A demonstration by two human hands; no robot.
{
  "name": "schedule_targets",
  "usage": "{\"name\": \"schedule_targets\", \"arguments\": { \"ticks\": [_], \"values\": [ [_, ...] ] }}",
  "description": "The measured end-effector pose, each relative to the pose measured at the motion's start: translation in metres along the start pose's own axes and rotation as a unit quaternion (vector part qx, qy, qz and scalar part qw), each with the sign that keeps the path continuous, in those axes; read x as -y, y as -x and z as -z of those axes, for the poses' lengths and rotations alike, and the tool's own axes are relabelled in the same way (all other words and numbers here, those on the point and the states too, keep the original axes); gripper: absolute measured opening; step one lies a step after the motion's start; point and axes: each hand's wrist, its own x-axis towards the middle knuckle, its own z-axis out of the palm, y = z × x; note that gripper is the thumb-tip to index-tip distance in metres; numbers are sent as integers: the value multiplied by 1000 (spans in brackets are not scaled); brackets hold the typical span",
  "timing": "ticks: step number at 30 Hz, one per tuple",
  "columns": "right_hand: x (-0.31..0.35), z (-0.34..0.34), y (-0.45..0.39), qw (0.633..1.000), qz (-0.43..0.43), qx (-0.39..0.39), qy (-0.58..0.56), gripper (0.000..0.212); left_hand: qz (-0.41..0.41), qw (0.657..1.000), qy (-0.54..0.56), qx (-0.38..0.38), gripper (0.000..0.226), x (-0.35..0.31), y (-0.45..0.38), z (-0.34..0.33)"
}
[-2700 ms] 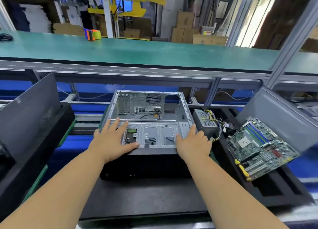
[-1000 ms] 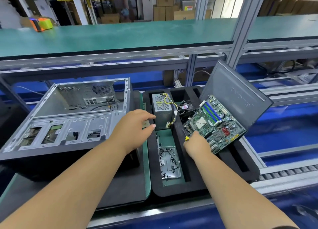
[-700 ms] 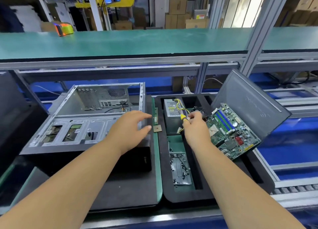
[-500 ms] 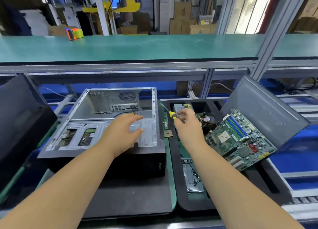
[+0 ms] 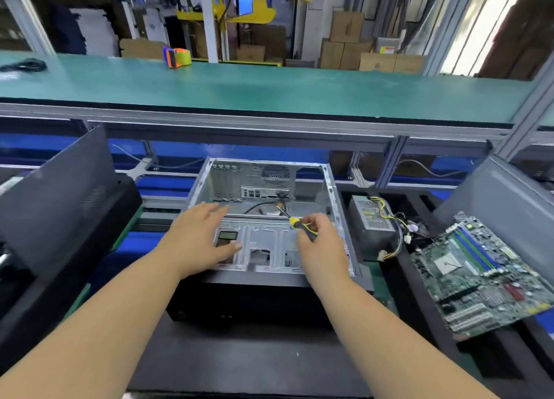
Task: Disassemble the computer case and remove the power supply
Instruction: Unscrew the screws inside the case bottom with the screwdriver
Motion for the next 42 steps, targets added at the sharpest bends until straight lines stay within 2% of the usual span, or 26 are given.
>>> {"name": "schedule_targets", "arguments": {
  "ticks": [5,14,20,22,25,27,31,35,42],
  "values": [
    [-8,-3,2,998,32,-13,53,14,36,998,-29,50,103,16,-1,-8],
    [-11,2,-5,997,58,-25,44,17,55,998,-5,39,110,11,-1,-22],
    [-9,8,-16,999,9,-41,15,15,64,997,19,33,110,3,0,-23],
    [-5,9,-20,998,-27,-59,9,14,75,996,46,28,102,3,-2,-21],
    [3,4,-28,996,-50,-65,-33,14,83,991,97,-29,75,0,-10,-17],
    [12,-2,-34,994,-36,-62,-80,13,61,987,133,-63,60,-3,-17,-15],
    [34,-18,-45,987,34,-56,-150,5,37,970,230,-67,36,-4,-26,-17],
    [53,-38,-53,982,125,-46,-137,11,34,954,287,-82,27,3,-32,-21],
    [71,-67,-66,979,190,40,-69,20,35,967,243,-60,22,3,-38,-20]
  ]
}}
